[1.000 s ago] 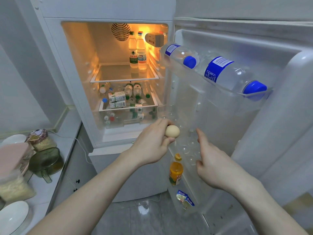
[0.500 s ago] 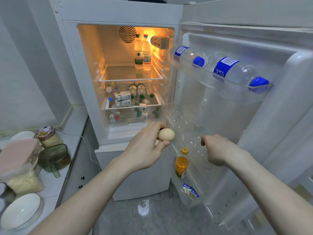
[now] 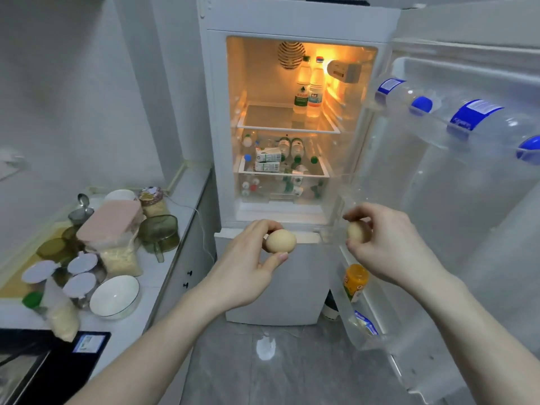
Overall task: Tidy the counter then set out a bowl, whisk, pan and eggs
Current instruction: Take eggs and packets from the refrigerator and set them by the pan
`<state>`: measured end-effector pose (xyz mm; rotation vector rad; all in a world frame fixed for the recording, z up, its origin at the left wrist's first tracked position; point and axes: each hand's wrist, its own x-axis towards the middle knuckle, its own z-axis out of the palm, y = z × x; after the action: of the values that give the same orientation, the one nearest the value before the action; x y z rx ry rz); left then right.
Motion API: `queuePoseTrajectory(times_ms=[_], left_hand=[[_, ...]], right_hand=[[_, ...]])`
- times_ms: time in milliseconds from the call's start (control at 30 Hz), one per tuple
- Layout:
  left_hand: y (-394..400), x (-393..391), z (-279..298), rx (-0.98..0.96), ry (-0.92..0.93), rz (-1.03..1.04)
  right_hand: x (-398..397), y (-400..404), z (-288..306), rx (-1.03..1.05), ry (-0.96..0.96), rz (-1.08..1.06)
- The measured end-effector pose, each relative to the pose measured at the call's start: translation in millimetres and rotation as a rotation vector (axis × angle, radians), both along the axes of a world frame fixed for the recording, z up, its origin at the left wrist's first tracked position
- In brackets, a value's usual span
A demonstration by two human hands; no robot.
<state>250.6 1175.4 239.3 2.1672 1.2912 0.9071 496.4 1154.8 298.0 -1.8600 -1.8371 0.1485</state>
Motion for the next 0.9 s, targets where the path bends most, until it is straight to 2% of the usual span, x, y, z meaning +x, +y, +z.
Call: queuePoseTrajectory(times_ms=[233, 300, 667, 900], left_hand=[[-67, -80, -8, -0.068, -0.093, 0.359], [-88, -98, -12, -0.089, -0.137, 0.482], [-240, -150, -25, -0.15, -0.265, 1.187], [-379, -149, -23, -0.138, -0.326, 1.568]], right_hand=[[-103, 0, -15, -0.172, 0.495, 0.428], [-128, -2, -24, -0.247, 0.576, 0.522], [-264, -25, -56, -0.563, 0.549, 1.105], [-341, -124, -55, -0.703, 0.474, 1.477]])
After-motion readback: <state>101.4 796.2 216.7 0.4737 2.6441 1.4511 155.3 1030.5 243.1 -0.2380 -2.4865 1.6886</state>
